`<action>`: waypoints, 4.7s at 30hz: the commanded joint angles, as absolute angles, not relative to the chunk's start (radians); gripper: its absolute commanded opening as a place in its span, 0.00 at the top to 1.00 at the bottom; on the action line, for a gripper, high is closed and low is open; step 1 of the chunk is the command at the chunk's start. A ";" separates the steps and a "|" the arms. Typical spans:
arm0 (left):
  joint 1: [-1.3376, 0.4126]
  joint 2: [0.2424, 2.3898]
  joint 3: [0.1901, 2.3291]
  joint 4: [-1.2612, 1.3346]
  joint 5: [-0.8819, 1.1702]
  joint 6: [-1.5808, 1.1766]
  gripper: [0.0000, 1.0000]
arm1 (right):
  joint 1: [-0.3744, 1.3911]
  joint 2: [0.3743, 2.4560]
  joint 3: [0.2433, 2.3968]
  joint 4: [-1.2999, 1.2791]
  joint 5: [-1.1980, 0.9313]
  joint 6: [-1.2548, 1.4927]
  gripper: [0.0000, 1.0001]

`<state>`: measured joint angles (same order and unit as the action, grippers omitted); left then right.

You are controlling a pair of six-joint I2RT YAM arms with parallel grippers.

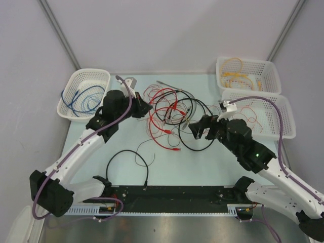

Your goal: Untangle the cables

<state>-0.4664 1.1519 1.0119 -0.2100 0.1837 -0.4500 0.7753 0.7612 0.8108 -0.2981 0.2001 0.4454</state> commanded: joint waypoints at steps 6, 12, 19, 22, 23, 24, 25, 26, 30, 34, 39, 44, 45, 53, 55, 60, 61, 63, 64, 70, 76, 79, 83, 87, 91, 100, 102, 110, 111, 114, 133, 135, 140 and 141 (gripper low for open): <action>-0.535 1.019 0.996 -0.161 0.422 -0.362 1.00 | 0.781 0.620 0.839 -0.158 0.138 0.474 0.01; -0.581 0.977 1.005 -0.153 0.492 -0.321 1.00 | 0.779 0.641 0.839 -0.111 0.084 0.505 0.01; -0.618 0.953 1.005 -0.181 0.503 -0.292 1.00 | 0.782 0.710 0.839 -0.075 0.120 0.420 0.02; -0.626 0.939 1.003 -0.186 0.506 -0.284 1.00 | 0.781 0.750 0.839 -0.077 0.167 0.358 0.02; -0.627 0.931 1.003 -0.187 0.509 -0.284 1.00 | 0.781 0.764 0.839 -0.074 0.193 0.348 0.03; -0.629 0.927 1.002 -0.189 0.511 -0.282 1.00 | 0.782 0.781 0.839 -0.071 0.208 0.336 0.03; -0.630 0.923 0.999 -0.189 0.517 -0.281 1.00 | 0.781 0.790 0.839 -0.066 0.218 0.334 0.05; -0.632 0.920 0.997 -0.190 0.517 -0.279 1.00 | 0.779 0.796 0.839 -0.051 0.228 0.331 0.07; -0.635 0.913 0.986 -0.193 0.520 -0.281 1.00 | 0.779 0.825 0.839 -0.008 0.224 0.318 0.33; -0.637 0.911 0.977 -0.195 0.502 -0.282 1.00 | 0.781 0.804 0.839 -0.009 0.251 0.334 1.00; -0.637 0.900 0.971 -0.204 0.364 -0.285 0.13 | 0.778 0.721 0.896 0.006 0.351 0.319 1.00; -0.637 0.848 0.884 -0.129 0.180 -0.347 0.00 | 0.776 0.712 1.014 -0.100 0.397 0.308 1.00; -0.637 0.848 0.870 -0.106 0.166 -0.362 0.00 | 0.776 0.709 1.023 -0.110 0.399 0.313 1.00; -0.669 0.885 0.657 0.158 0.207 -0.476 0.01 | 0.776 0.713 1.097 -0.173 0.410 0.370 1.00; -0.713 0.879 0.577 0.296 0.148 -0.468 0.00 | 0.778 0.713 1.111 -0.175 0.388 0.390 1.00; -0.750 0.931 0.460 0.699 0.093 -0.427 0.00 | 0.778 0.721 1.138 -0.196 0.327 0.445 1.00; -0.758 0.966 0.465 0.731 0.104 -0.414 0.00 | 0.778 0.724 1.141 -0.205 0.316 0.452 1.00; -0.793 1.006 0.489 0.794 0.121 -0.361 0.00 | 0.776 0.730 1.155 -0.215 0.304 0.469 1.00; -0.808 1.038 0.489 0.820 0.120 -0.339 0.01 | 0.776 0.732 1.161 -0.227 0.299 0.474 1.00; -0.882 1.164 0.508 1.024 0.077 -0.218 0.00 | 0.776 0.755 1.173 -0.261 0.261 0.531 1.00; -0.882 1.339 0.600 1.106 0.071 -0.198 0.02 | 0.776 0.750 1.173 -0.271 0.232 0.546 1.00; -0.881 1.402 0.653 1.109 0.107 -0.193 0.27 | 0.776 0.747 1.173 -0.281 0.238 0.529 1.00; -0.877 1.436 0.689 1.117 0.127 -0.198 0.81 | 0.772 0.741 1.175 -0.288 0.236 0.518 1.00; -0.865 1.386 0.686 1.069 0.107 -0.222 1.00 | 0.765 0.721 1.177 -0.298 0.253 0.505 1.00; -0.839 1.243 0.693 0.703 0.000 -0.300 1.00 | 0.762 0.689 1.184 -0.304 0.327 0.469 1.00; -0.667 0.865 0.666 0.289 0.021 -0.437 1.00 | 0.758 0.756 1.183 -0.405 0.659 0.347 1.00; -0.669 0.824 0.710 0.220 0.047 -0.436 1.00 | 0.753 0.802 1.177 -0.417 0.725 0.353 1.00; -0.669 0.890 0.853 0.072 0.247 -0.425 1.00 | 0.524 0.808 1.178 -0.241 0.563 0.385 1.00; -0.669 0.920 0.851 0.109 0.302 -0.443 1.00 | 0.522 0.814 1.178 -0.220 0.533 0.384 1.00; -0.676 0.968 0.835 0.213 0.458 -0.510 1.00 | 0.535 0.876 1.178 -0.228 0.499 0.425 1.00; -0.815 1.066 0.902 0.382 0.546 -0.468 1.00 | 0.749 1.022 1.173 -0.233 0.471 0.433 1.00; -0.815 1.063 0.940 0.390 0.531 -0.462 1.00 | 0.756 1.046 1.174 -0.248 0.459 0.422 1.00; -0.813 1.069 1.084 0.304 0.454 -0.370 1.00 | 0.799 1.085 1.169 -0.293 0.472 0.426 1.00; -0.813 1.083 1.138 0.292 0.445 -0.361 1.00 | 0.804 1.091 1.166 -0.291 0.471 0.428 1.00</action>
<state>-0.8085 1.0782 0.9806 0.3027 0.4995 -0.4438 0.7780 1.0752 1.1450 -0.2798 0.4580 0.4332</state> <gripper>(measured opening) 0.008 0.034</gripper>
